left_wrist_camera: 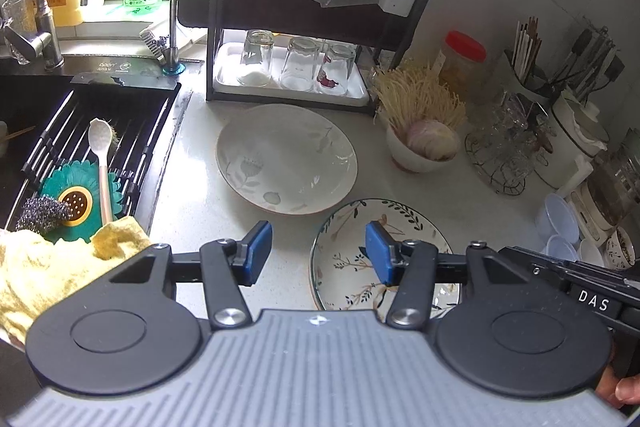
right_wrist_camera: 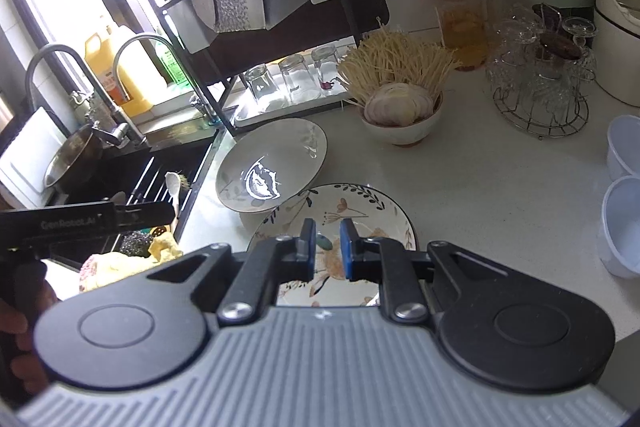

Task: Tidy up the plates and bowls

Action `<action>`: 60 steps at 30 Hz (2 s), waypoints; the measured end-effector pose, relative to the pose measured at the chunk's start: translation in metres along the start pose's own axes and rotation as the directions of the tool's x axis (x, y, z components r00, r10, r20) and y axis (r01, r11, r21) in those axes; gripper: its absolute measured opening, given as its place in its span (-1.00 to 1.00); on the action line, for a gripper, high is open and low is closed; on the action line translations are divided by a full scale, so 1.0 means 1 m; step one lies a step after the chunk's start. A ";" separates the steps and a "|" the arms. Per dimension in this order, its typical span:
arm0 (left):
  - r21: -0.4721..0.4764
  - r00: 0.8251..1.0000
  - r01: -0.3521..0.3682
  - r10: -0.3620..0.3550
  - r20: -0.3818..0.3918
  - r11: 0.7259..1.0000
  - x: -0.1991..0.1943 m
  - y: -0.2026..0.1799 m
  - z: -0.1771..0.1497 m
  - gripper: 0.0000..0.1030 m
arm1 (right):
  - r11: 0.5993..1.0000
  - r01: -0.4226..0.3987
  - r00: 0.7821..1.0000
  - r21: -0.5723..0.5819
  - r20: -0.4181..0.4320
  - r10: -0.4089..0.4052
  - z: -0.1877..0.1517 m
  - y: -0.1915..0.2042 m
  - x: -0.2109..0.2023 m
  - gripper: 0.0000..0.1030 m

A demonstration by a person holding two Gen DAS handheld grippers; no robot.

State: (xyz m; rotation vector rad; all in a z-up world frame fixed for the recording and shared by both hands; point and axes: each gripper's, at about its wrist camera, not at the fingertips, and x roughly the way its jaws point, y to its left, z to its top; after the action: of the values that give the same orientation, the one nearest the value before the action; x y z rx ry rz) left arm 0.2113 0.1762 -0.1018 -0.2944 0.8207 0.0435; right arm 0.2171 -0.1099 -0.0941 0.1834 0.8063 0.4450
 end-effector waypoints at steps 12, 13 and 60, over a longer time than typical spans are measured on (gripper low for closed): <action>-0.004 0.998 0.020 -0.021 -0.060 1.000 0.061 0.056 0.054 0.23 | 0.998 0.042 0.998 0.046 -0.042 -0.040 0.034 0.021 0.066 -0.67; 0.002 0.998 0.022 -0.022 -0.065 1.000 0.067 0.061 0.058 0.23 | 0.998 0.044 0.998 0.050 -0.047 -0.041 0.036 0.023 0.071 -0.67; 0.030 0.926 0.182 -0.161 -0.343 0.983 0.257 0.160 0.140 -0.36 | 0.945 0.215 0.947 0.249 -0.288 -0.140 0.073 0.003 0.252 -0.59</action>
State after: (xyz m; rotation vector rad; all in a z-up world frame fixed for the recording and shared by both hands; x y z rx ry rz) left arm 0.4628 0.3486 -0.2364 -0.3196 1.1339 -0.2025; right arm 0.4221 0.0071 -0.2081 0.3120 1.1415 0.1831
